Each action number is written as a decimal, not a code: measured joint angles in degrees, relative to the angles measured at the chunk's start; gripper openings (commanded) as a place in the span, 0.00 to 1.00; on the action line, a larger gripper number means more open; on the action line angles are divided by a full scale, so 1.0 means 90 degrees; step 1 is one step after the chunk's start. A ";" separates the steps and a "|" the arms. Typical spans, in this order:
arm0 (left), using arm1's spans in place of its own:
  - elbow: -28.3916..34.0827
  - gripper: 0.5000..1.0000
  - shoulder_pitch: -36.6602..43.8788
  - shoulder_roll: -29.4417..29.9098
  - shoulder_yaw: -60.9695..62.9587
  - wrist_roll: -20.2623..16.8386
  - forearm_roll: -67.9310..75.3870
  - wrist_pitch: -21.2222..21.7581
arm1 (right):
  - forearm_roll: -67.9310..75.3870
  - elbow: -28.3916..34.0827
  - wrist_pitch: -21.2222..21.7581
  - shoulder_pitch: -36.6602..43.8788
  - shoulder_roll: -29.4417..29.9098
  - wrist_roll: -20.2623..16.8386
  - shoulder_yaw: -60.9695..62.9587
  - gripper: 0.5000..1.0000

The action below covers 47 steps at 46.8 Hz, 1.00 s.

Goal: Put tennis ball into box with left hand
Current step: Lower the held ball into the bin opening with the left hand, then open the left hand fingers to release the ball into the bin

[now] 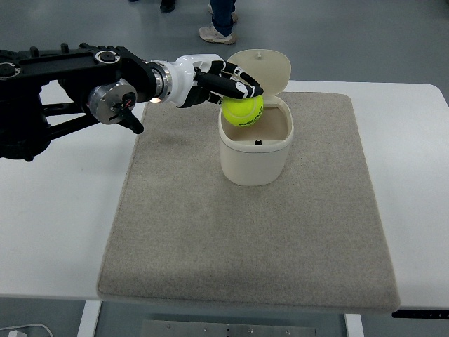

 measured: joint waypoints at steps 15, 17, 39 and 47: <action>0.0014 0.31 0.0017 -0.0103 -0.0015 -0.0099 0.0001 0.0316 | 0.0000 -0.0001 0.0000 0.0000 0.0000 0.0000 0.0000 0.88; 0.0011 0.32 0.0020 -0.0103 -0.0015 -0.0100 -0.0002 0.0318 | 0.0000 -0.0001 0.0000 0.0000 0.0000 0.0000 0.0000 0.88; -0.0109 0.20 0.0040 -0.0114 -0.0339 -0.0107 0.0000 0.0309 | 0.0000 0.0000 0.0000 0.0000 0.0000 0.0000 0.0000 0.88; -0.0277 0.00 0.0036 -0.0099 -0.0713 -0.0102 0.0004 0.0288 | 0.0000 0.0001 0.0000 0.0000 0.0000 0.0000 0.0000 0.88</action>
